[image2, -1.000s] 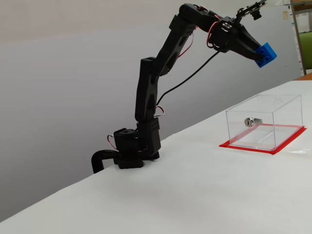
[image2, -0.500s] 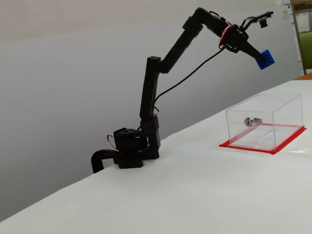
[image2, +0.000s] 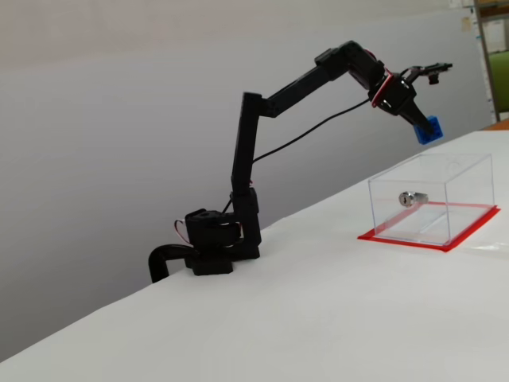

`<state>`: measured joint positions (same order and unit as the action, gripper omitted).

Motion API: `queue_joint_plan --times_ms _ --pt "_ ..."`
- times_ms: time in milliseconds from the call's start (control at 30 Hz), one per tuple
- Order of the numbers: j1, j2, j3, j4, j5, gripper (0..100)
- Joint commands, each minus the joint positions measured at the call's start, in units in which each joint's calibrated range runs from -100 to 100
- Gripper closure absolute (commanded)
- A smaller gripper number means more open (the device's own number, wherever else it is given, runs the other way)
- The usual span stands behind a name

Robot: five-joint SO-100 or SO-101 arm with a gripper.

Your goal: Pick the blue lego brick and place it into the transparent box

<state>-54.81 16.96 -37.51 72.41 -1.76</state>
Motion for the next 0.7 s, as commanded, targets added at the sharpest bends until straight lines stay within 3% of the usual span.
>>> queue_joint_plan --times_ms 0,467,667 --pt "-0.8 -2.6 2.4 -1.4 -0.3 95" --pt "-0.6 -2.7 3.0 -1.3 -0.3 95" --pt "-1.1 -2.7 3.0 -1.3 -0.3 77"
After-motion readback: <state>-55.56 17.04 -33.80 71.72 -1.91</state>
